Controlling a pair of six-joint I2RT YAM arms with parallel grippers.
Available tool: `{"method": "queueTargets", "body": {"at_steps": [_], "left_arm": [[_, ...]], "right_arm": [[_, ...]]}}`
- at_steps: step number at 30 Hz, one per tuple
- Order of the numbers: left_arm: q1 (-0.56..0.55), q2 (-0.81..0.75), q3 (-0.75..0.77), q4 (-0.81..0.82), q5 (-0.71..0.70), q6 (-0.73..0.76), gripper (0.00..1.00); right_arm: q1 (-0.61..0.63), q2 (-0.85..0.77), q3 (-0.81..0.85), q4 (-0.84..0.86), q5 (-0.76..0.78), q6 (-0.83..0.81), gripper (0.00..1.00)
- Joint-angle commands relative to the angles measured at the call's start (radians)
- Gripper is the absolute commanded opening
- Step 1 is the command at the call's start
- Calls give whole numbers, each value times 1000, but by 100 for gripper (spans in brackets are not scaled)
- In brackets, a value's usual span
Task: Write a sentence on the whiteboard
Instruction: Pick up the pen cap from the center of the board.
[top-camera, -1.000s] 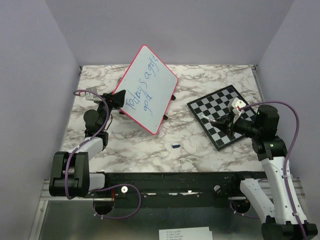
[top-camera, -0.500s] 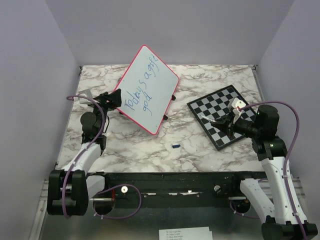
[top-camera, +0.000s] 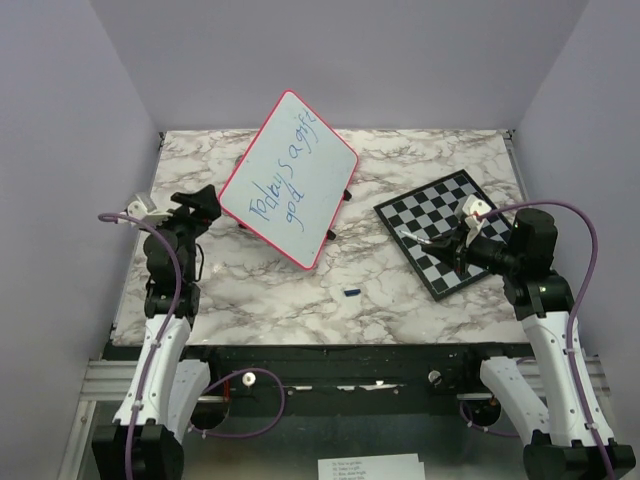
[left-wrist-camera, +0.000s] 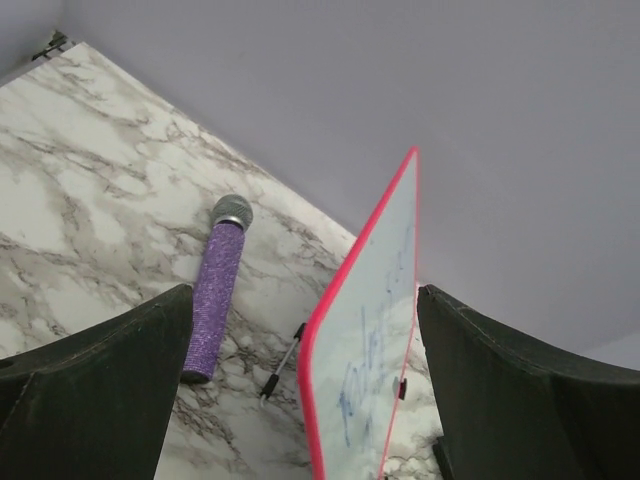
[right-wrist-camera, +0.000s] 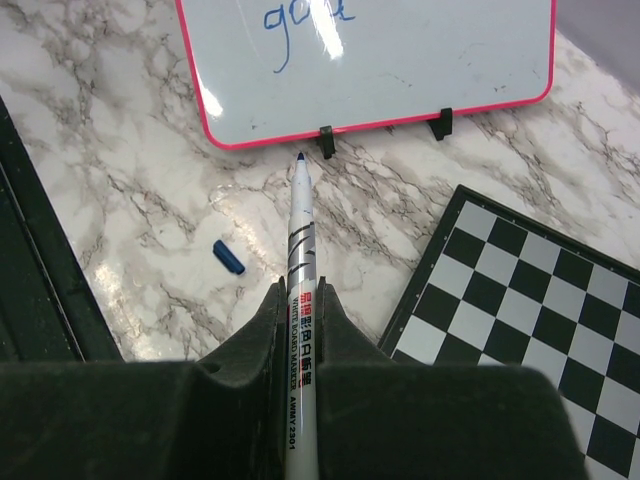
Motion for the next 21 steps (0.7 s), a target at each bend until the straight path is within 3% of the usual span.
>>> {"method": "queueTargets", "body": {"at_steps": [1,7,9,10,11,15,17,21], "left_arm": [[11,-92,127,-243,144,23,99],[-4,-35,294,-402,508,86,99],[-74,-1,332,-450,550,116,99],[-111,8,342,-466,529,133,99],[-225,23,363,-508,494,178,99],[-499,78,406,-617,272,276,99],[-565,108,408,-656,189,308,99],[-682,152,392,-690,158,365,99]], "right_arm": [[-8,4,-8,-39,-24,-7,0],[-8,11,-6,-39,-26,-4,0],[-8,16,-6,-39,-27,-4,0],[-9,19,-8,-38,-27,-4,1],[-8,19,-6,-39,-26,-4,1],[-9,25,-9,-38,-16,-3,1],[-12,25,-9,-38,-15,-4,1],[-17,33,-9,-38,-9,-4,1]]}}
